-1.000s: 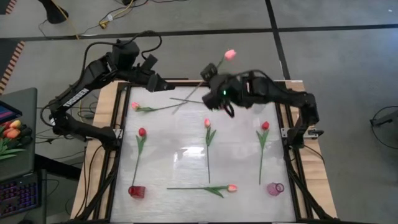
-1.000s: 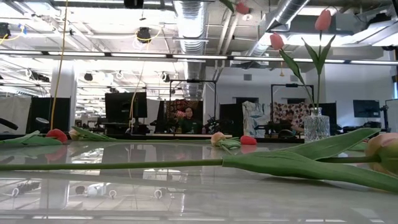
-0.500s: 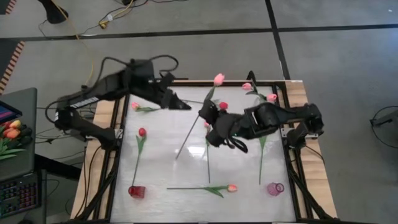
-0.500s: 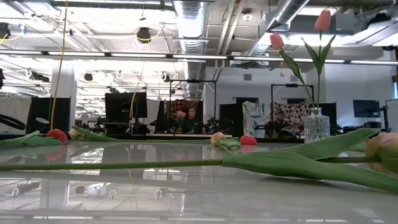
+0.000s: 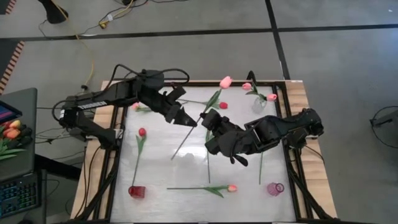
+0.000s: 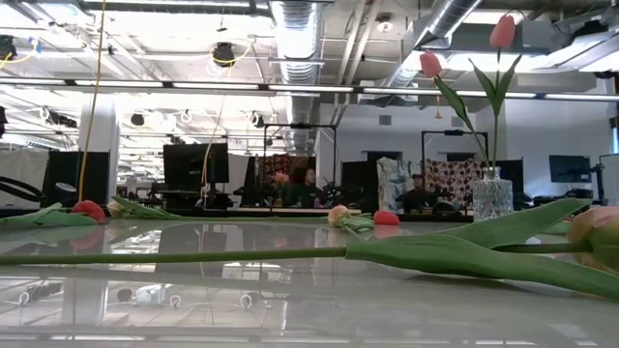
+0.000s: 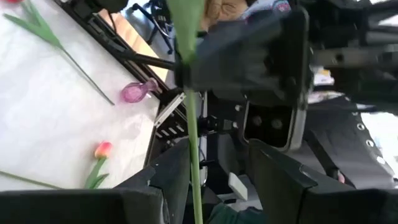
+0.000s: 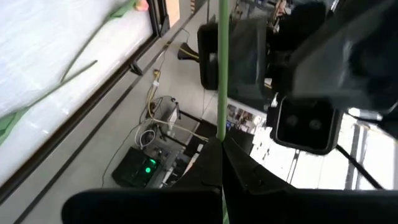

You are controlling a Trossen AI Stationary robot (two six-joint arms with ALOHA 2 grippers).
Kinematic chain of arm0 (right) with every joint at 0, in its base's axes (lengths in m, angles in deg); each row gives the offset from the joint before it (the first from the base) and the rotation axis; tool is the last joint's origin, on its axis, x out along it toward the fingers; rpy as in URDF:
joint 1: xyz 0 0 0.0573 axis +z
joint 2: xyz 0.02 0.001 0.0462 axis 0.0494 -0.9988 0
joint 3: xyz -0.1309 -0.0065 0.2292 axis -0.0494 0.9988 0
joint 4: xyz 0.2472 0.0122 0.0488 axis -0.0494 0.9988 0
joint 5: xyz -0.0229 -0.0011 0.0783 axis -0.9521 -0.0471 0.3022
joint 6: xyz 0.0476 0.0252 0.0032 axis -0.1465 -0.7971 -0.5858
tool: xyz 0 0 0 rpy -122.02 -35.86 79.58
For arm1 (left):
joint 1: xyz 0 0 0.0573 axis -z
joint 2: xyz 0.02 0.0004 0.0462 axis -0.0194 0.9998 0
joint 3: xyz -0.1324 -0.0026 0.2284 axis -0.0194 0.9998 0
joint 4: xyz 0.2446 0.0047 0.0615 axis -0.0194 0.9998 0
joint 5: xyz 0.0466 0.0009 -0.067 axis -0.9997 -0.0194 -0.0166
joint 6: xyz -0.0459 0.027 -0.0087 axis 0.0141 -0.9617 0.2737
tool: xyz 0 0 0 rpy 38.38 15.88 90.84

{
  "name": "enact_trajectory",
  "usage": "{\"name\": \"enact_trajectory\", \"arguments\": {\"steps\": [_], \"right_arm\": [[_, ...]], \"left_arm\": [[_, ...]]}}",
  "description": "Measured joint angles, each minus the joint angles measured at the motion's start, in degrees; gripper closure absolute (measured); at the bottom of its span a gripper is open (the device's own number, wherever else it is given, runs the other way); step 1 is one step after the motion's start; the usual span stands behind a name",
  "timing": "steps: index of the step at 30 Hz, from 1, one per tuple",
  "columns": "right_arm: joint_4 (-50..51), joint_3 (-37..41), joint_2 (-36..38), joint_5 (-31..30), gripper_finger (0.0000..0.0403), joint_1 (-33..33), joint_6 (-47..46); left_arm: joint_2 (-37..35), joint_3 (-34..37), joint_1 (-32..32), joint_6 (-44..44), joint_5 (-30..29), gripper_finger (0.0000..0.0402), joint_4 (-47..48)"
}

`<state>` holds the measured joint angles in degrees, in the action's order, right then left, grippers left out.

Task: Sort flowers into vase by color
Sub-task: Put the pink flower in the transparent vase

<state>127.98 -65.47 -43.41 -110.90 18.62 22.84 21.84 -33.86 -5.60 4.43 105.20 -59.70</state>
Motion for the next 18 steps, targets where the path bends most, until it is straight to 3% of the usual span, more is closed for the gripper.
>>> {"name": "enact_trajectory", "arguments": {"steps": [14, 18], "right_arm": [[-2.5, 0.0, 0.0, 0.2, 0.0379, 0.0, -0.2], [-2.5, 0.0, 0.0, 0.3, 0.0379, 0.0, 0.2]], "left_arm": [[-0.1, 0.0, 1.0, -2.6, -3.2, 0.0251, 0.6], [-0.1, 0.0, 1.0, -2.6, -3.3, 0.0268, 0.6]]}}
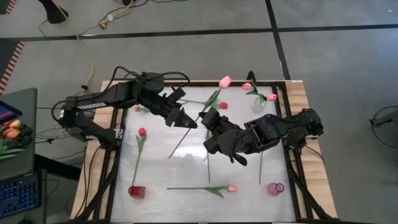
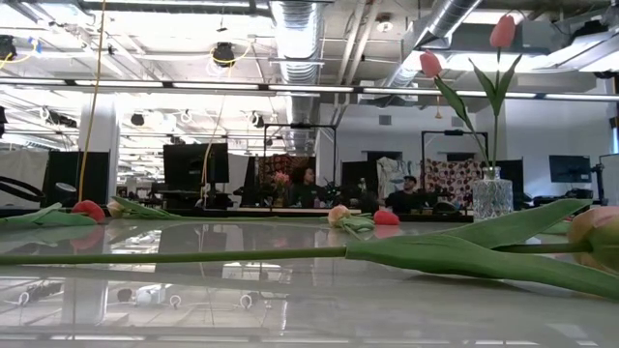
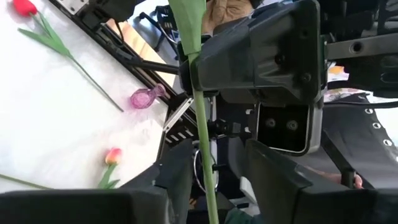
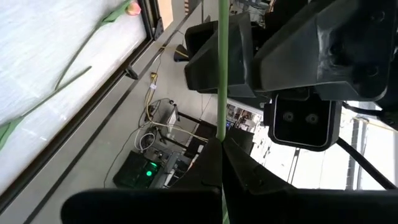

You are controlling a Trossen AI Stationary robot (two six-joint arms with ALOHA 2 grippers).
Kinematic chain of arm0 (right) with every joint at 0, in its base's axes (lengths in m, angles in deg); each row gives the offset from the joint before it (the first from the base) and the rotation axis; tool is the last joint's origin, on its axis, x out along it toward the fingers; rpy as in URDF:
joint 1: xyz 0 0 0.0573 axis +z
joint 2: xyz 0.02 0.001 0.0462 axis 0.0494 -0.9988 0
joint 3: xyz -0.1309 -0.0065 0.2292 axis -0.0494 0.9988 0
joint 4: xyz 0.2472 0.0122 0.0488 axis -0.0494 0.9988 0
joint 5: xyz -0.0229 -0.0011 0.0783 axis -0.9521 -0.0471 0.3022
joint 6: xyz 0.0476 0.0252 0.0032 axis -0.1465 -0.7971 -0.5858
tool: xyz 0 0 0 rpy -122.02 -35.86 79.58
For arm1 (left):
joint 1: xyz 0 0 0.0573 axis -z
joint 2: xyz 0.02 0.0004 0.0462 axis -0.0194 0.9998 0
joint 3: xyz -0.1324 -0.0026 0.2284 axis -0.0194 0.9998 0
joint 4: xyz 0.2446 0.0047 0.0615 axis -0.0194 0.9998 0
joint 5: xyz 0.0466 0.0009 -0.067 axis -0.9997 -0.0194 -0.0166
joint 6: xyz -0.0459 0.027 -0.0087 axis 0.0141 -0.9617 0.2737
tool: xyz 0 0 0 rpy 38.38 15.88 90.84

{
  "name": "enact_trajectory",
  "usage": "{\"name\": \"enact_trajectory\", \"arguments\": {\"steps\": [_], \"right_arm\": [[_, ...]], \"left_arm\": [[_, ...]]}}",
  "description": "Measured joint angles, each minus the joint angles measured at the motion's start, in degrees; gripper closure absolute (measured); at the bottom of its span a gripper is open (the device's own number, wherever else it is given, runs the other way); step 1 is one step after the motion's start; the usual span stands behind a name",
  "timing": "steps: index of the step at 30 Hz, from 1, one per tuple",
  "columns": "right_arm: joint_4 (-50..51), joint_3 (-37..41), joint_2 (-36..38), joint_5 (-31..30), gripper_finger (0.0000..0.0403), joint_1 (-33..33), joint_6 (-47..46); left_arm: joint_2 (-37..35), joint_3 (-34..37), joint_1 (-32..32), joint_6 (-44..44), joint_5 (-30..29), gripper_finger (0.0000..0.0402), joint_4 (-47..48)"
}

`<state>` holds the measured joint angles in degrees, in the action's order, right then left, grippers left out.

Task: Sort flowers into vase by color
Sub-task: Put the pink flower in the transparent vase

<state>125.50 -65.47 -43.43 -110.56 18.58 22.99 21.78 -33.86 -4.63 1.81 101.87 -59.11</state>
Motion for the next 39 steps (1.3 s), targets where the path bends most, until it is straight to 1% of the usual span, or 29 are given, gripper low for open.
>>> {"name": "enact_trajectory", "arguments": {"steps": [3, 9, 15, 21, 24, 27, 29, 36, 39], "right_arm": [[0.0, 0.0, 0.0, 0.0, 0.0378, 0.0, 1.1], [-0.2, 0.0, 0.0, 0.3, 0.0364, 0.0, 0.7], [-0.2, 0.0, 0.1, 1.7, 0.0353, 0.3, 1.0], [-0.2, -0.1, 0.1, 1.1, 0.0349, 0.3, 1.0], [-0.1, -0.1, 0.2, 1.2, 0.0337, 0.7, 0.8], [-0.1, -0.1, 0.3, 2.0, 0.0313, 0.8, -2.5], [0.0, 0.0, 0.3, 2.4, 0.029, 0.7, -5.2], [0.8, 0.0, 1.0, 3.0, 0.0184, 1.4, -10.5], [5.6, 0.0, 2.8, 4.0, 0.0153, 2.0, -18.8]], "left_arm": [[0.0, 0.0, -0.1, 0.1, 0.0, 0.03, -0.3], [0.0, 0.0, -0.2, -1.8, -0.2, 0.0389, -0.3], [0.0, 0.0, -0.1, -2.9, -0.6, 0.0398, -0.5], [0.0, 0.0, -0.5, -3.2, -2.0, 0.0401, -1.3], [0.0, 0.0, -0.5, -2.5, -2.7, 0.0401, -1.7], [0.0, 0.0, -0.6, -2.7, -3.3, 0.0401, -2.0], [0.0, 0.0, -0.7, -2.7, -4.0, 0.0401, -2.4], [-0.1, 0.0, -2.5, -5.5, -5.5, 0.0401, -3.5], [-0.1, 0.0, -3.8, -7.4, -7.0, 0.0401, -3.8]]}}
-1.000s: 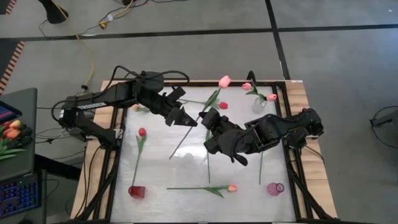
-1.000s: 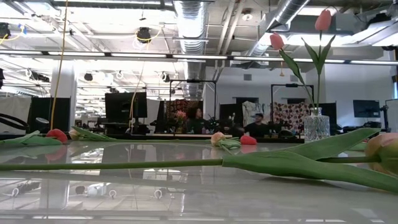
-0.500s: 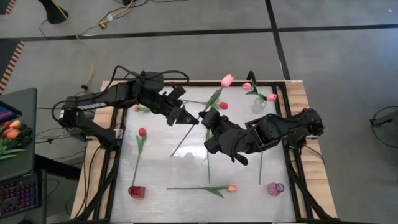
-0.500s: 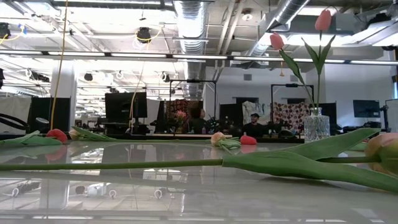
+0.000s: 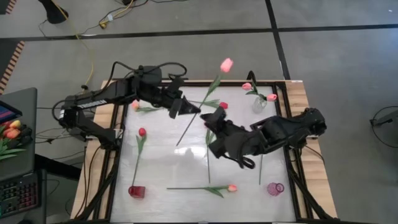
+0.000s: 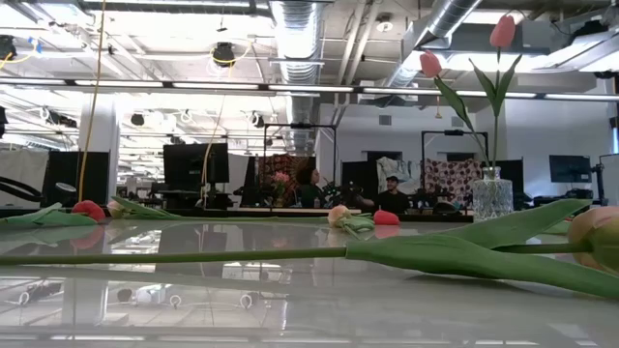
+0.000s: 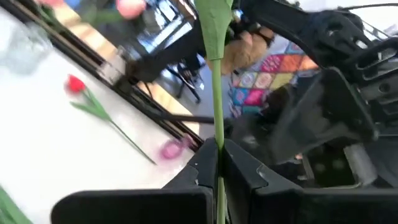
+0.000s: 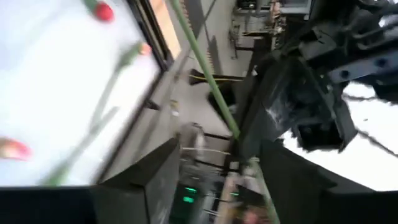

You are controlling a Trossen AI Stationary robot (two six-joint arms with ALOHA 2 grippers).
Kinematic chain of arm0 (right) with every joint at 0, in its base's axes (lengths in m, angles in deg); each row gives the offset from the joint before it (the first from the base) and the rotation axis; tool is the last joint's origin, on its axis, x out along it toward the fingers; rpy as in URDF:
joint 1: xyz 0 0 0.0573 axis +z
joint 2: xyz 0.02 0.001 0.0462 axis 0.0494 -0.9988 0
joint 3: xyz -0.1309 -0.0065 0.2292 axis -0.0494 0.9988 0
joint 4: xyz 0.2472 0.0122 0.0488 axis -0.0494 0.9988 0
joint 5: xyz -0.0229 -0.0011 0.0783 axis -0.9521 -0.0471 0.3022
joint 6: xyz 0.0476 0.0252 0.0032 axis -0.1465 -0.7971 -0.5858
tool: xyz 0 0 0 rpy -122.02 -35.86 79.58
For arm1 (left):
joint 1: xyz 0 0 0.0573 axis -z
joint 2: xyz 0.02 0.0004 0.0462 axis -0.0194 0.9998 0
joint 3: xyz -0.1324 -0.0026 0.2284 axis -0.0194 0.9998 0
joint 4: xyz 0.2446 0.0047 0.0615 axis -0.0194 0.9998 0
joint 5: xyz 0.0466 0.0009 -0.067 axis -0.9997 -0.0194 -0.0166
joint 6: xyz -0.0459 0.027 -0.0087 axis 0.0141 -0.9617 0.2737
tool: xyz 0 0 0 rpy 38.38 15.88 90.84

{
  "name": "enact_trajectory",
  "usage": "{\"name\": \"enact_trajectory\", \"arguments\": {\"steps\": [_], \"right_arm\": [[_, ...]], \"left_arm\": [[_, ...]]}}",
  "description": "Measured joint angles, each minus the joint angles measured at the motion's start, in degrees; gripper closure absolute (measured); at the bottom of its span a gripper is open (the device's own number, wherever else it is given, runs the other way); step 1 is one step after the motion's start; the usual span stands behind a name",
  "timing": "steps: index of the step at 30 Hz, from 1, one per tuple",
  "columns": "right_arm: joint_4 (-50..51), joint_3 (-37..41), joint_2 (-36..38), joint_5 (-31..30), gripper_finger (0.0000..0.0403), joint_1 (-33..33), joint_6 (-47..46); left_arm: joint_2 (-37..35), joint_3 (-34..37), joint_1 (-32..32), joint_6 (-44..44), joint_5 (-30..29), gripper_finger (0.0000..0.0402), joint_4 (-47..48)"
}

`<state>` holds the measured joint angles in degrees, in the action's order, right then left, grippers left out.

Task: Sort flowers into vase by color
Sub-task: Put the pink flower in the transparent vase

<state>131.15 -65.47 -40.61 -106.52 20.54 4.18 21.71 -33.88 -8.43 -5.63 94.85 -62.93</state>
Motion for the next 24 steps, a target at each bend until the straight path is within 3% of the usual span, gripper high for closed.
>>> {"name": "enact_trajectory", "arguments": {"steps": [3, 9, 12, 15, 24], "right_arm": [[9.4, 0.0, 3.6, 3.8, 0.0143, -0.1, -14.4], [28.0, 0.0, 11.4, 17.6, 0.0147, -2.6, -48.9], [34.0, 0.0, 15.2, 19.8, 0.0147, -2.7, -60.5], [32.4, 2.1, 20.9, 19.3, 0.0148, -0.6, -63.8], [26.9, 11.1, 40.0, 5.7, 0.0148, 5.5, -76.7]], "left_arm": [[0.0, 0.0, -1.1, -2.2, -0.1, 0.0401, -1.3], [0.0, 0.0, -3.6, -10.3, -3.0, 0.0401, -7.4], [0.5, 0.0, -4.3, -14.3, -5.1, 0.0401, -11.8], [2.0, -0.1, -5.2, -14.7, -4.9, 0.0401, -16.8], [13.5, 0.0, -8.1, -8.9, 2.1, 0.0401, -40.5]]}}
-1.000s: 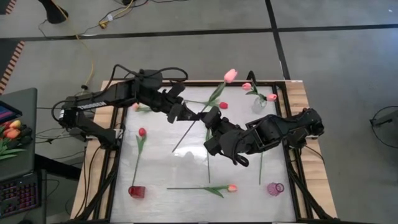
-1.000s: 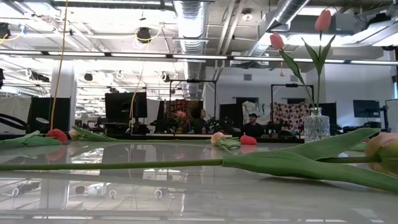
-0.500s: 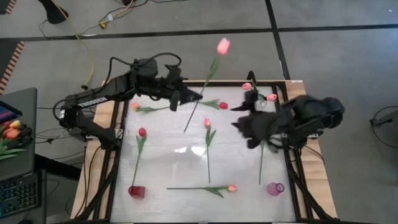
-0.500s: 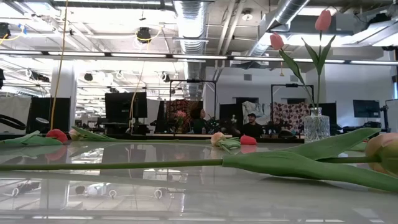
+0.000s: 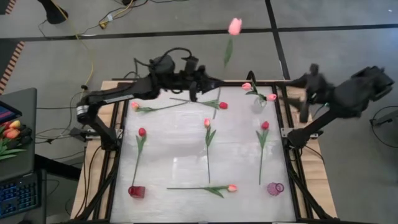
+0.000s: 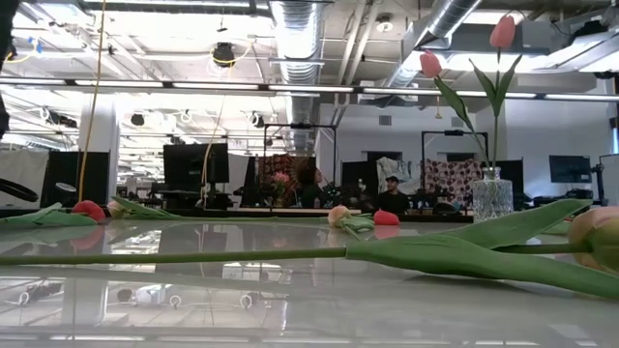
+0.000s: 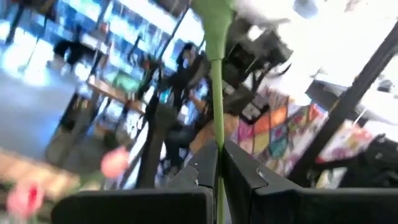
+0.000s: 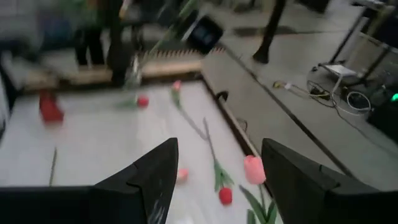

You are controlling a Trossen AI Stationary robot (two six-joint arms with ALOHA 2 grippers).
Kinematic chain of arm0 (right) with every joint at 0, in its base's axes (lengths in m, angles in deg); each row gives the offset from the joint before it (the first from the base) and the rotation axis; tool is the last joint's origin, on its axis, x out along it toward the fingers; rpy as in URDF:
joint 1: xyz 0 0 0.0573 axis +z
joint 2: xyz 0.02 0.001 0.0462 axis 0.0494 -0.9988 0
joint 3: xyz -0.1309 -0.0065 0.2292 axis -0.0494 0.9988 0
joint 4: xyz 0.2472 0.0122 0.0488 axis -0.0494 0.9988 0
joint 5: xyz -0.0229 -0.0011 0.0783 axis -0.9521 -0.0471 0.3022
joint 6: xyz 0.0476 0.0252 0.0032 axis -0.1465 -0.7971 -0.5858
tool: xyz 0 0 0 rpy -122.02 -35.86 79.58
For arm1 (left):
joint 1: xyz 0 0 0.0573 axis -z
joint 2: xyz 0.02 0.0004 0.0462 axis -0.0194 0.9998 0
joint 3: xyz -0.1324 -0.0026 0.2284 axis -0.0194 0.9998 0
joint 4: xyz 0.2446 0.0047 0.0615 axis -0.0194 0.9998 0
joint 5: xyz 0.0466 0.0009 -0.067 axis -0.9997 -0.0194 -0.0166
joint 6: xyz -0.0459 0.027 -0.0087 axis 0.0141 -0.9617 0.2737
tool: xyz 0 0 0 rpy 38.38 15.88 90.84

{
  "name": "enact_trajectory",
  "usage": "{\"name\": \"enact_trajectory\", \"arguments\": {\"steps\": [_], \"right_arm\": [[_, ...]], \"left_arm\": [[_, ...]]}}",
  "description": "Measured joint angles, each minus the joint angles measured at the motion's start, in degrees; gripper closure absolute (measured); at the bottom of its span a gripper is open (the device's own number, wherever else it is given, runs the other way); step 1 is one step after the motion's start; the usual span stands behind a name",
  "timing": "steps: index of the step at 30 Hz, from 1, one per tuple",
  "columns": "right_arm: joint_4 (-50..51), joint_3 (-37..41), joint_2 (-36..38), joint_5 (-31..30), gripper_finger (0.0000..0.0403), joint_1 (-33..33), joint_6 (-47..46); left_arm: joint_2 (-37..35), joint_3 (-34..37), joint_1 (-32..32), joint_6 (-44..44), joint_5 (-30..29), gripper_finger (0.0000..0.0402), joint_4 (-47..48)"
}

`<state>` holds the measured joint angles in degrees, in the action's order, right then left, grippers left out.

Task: Sort flowers into vase by color
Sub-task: Put the pink flower in the transparent vase

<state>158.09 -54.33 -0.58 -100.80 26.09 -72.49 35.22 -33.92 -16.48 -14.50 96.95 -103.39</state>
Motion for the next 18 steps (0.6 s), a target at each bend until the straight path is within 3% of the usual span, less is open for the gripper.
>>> {"name": "enact_trajectory", "arguments": {"steps": [4, 11, 18], "right_arm": [[-10.5, 6.8, 6.6, -0.9, 0.0148, -0.3, 3.1], [-34.7, 17.1, 14.0, 0.6, 0.0148, -2.1, 22.4], [-43.6, 18.2, 15.2, 0.6, 0.0148, -6.8, 25.3]], "left_arm": [[4.7, -4.5, -2.0, 0.0, -0.5, 0.0401, -3.8], [15.0, -18.1, -3.7, -1.1, 2.4, 0.0401, -2.3], [24.3, -35.9, -7.1, -9.4, 11.3, 0.0401, 10.1]]}}
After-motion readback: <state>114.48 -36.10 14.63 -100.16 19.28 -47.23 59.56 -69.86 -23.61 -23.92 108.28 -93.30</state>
